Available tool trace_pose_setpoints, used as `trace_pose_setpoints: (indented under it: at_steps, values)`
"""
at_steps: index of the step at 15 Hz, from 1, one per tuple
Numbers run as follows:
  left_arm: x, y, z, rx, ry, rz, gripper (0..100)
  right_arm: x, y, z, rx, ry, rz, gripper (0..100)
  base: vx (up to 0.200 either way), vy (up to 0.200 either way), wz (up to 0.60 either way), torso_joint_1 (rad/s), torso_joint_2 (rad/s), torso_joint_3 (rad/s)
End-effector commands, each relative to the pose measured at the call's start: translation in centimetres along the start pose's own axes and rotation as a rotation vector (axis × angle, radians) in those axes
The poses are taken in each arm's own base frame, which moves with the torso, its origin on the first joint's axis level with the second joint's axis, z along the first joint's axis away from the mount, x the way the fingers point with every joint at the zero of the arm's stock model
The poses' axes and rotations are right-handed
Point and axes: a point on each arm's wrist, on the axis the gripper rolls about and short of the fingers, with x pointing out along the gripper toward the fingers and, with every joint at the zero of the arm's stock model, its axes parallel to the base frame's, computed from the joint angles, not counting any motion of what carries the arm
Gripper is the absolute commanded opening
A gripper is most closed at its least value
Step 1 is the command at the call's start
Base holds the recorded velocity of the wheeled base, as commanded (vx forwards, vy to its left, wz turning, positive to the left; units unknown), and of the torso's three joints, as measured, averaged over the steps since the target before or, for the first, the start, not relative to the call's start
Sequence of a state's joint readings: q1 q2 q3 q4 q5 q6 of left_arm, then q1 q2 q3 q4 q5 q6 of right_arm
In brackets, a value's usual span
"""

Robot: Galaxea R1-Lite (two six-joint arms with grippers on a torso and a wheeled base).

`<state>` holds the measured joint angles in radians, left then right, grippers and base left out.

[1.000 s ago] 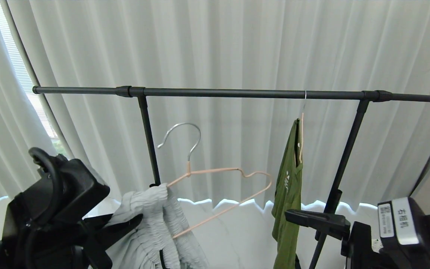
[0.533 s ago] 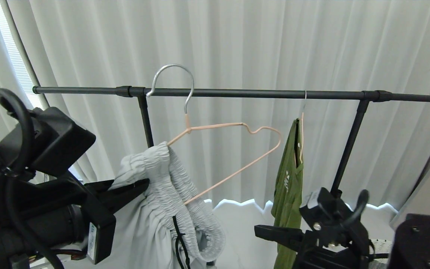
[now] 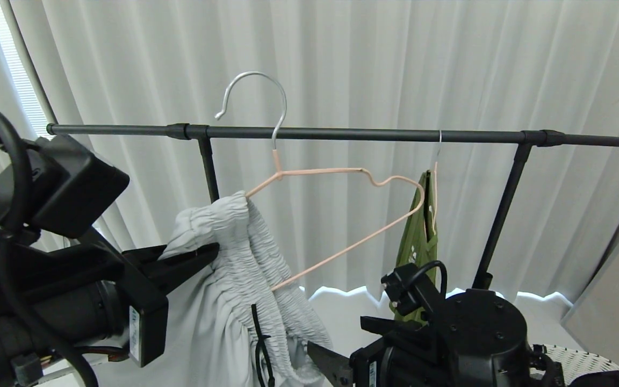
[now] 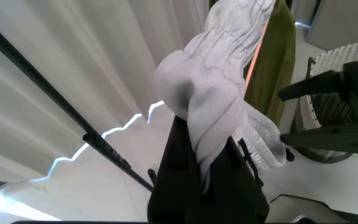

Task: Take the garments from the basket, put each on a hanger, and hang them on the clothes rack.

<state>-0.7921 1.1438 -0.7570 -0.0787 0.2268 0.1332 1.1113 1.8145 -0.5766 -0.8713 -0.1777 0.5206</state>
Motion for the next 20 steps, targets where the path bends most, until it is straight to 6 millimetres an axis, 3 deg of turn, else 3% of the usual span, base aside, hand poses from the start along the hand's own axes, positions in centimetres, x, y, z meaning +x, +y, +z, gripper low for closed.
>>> trace_pose_setpoints:
  at_steps: [1, 4, 5, 9, 12, 16, 20]
  values:
    - [-0.1, 0.0, 0.2, -0.001, -0.012, -0.002, 0, 0.9, -0.6, -1.0, -0.007, 0.033, -0.037, 100, 0.000, 0.000, 0.00, 0.000, 0.00, 0.000]
    - [-0.2, -0.2, 0.3, 0.001, -0.019, -0.013, 0, 1.2, -0.8, -1.5, -0.012, 0.046, -0.057, 100, 0.000, 0.000, 0.00, 0.000, 0.00, 0.000]
    - [-0.1, -0.2, 0.4, 0.000, -0.022, -0.013, 0, 1.1, -1.1, -1.6, -0.011, 0.049, -0.067, 0, 0.000, 0.000, 0.00, 0.000, 0.00, 0.000]
    - [-0.1, -0.2, 0.3, -0.001, -0.026, -0.010, 0, 0.6, -2.7, -1.8, -0.015, 0.045, -0.154, 0, 0.000, 0.000, 0.00, 0.000, 0.00, 0.000]
    - [-0.2, -0.2, -0.2, 0.004, -0.011, -0.012, 0, 0.0, -5.1, -0.4, -0.025, 0.003, -0.239, 0, 0.000, 0.000, 0.00, 0.000, 0.00, 0.000]
    - [-1.2, -0.3, -2.7, 0.024, 0.031, -0.018, 0, -1.1, -8.2, 2.3, -0.023, -0.086, -0.339, 0, 0.000, 0.000, 0.00, 0.000, 0.00, 0.000]
    - [-2.4, -0.5, -5.2, 0.067, 0.052, -0.090, 0, -1.7, -9.2, 3.5, -0.026, -0.125, -0.372, 0, 0.000, 0.000, 0.00, 0.000, 0.00, 0.000]
